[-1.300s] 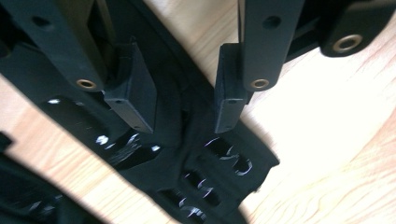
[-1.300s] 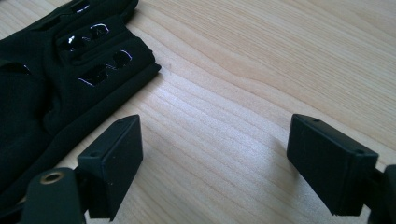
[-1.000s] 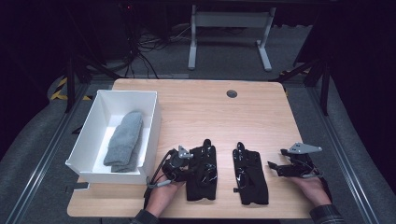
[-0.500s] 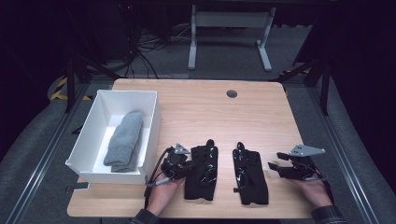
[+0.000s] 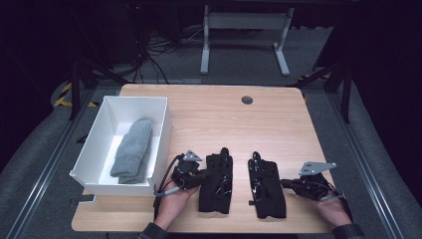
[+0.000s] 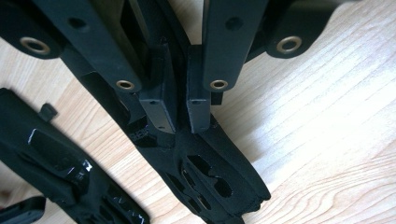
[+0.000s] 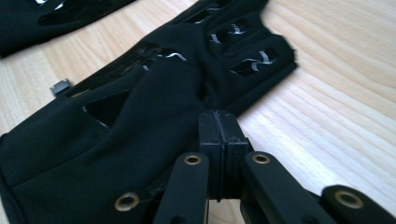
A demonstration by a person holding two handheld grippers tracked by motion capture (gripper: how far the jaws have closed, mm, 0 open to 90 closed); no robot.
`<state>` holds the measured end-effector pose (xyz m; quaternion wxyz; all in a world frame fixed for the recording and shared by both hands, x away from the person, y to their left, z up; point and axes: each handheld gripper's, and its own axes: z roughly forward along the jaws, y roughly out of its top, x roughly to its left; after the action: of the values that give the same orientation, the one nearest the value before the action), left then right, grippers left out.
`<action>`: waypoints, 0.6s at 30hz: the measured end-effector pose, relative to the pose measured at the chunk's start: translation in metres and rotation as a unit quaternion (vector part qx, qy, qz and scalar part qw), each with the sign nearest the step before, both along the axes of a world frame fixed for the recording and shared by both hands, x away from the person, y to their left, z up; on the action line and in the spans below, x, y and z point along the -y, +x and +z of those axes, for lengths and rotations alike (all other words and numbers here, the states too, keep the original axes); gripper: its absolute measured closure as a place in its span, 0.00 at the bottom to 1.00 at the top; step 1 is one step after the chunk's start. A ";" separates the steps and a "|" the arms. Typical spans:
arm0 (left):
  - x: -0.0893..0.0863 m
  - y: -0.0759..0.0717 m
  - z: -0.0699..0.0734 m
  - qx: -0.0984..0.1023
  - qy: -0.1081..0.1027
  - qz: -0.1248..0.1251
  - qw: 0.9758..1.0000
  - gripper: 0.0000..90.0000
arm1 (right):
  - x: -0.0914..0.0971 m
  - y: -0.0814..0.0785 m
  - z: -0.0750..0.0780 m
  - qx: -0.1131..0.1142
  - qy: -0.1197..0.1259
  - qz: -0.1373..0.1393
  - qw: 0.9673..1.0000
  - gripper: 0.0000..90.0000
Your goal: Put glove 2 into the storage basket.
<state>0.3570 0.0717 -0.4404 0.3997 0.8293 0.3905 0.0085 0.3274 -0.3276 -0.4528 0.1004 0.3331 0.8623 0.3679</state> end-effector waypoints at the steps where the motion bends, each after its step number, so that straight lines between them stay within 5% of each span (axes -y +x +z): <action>1: 0.000 0.000 0.000 0.000 -0.002 0.000 1.000 0.92 | -0.003 -0.001 0.000 -0.002 0.000 0.007 1.000 1.00; 18: 0.011 0.003 0.003 -0.005 -0.010 -0.015 1.000 0.93 | -0.033 0.002 -0.002 -0.005 -0.002 0.048 0.999 1.00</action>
<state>0.3602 0.0608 -0.4370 0.4065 0.8310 0.3797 -0.0057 0.3294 -0.2948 -0.4544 0.0791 0.2927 0.8788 0.3685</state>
